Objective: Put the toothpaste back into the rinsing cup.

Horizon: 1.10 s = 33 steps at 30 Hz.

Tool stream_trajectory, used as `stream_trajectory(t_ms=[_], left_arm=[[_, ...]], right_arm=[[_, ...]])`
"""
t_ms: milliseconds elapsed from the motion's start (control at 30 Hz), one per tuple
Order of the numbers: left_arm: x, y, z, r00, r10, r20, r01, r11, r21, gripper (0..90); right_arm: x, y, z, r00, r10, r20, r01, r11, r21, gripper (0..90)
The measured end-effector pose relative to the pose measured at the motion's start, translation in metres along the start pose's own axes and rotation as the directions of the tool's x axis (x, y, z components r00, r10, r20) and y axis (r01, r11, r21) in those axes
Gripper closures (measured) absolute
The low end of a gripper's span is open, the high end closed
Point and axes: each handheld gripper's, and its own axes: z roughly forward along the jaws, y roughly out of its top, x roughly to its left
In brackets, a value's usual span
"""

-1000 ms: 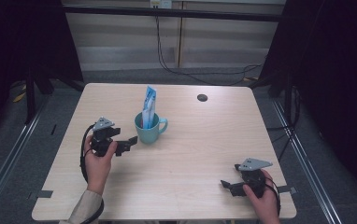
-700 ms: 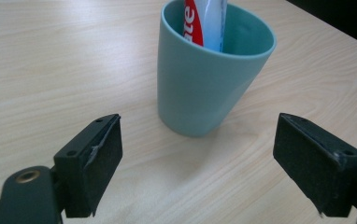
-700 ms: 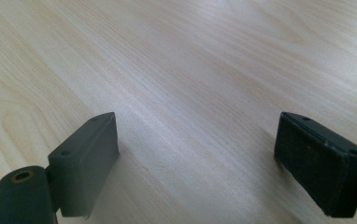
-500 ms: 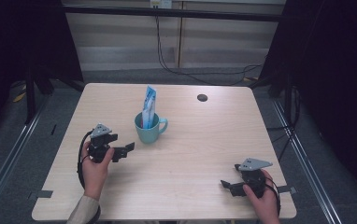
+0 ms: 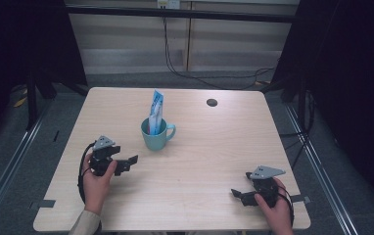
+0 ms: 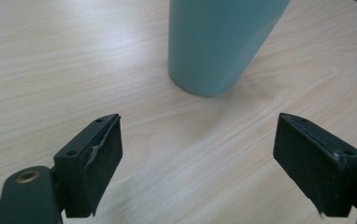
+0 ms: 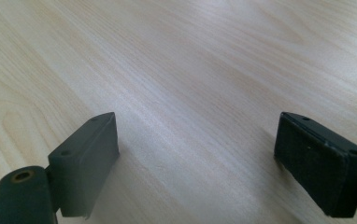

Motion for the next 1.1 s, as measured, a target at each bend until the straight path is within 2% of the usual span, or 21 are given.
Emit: stream_trajectory(t_ms=[267,700,733,867,1000,1100], left_arm=[[0.004,-0.013,0.000,1.0000,-0.004,-0.008,0.004,0.9996,0.028,15.7],[0.007,-0.027,-0.004,0.9993,0.012,-0.034,-0.010,0.9981,0.061,15.8],[0.007,-0.027,-0.004,0.9989,0.026,-0.040,-0.023,0.9971,0.072,15.8],[0.006,-0.029,-0.005,0.9981,0.029,-0.054,-0.025,0.9968,0.076,15.7],[0.007,-0.031,-0.006,0.9968,0.056,-0.056,-0.051,0.9939,0.098,15.8],[0.007,-0.033,-0.006,0.9963,0.062,-0.060,-0.055,0.9926,0.108,15.8]], right_arm=[[0.000,0.000,0.000,1.0000,0.000,0.000,0.000,1.000,0.000,13.2],[0.000,0.000,0.000,1.0000,0.000,0.000,0.000,1.000,0.000,13.1],[0.000,0.000,0.000,1.0000,0.000,0.000,0.000,1.000,0.000,13.2],[0.000,0.000,0.000,1.0000,0.000,0.000,0.000,1.000,0.000,13.1],[0.000,0.000,0.000,1.0000,0.000,0.000,0.000,1.000,0.000,13.2],[0.000,0.000,0.000,1.0000,0.000,0.000,0.000,1.000,0.000,13.2]])
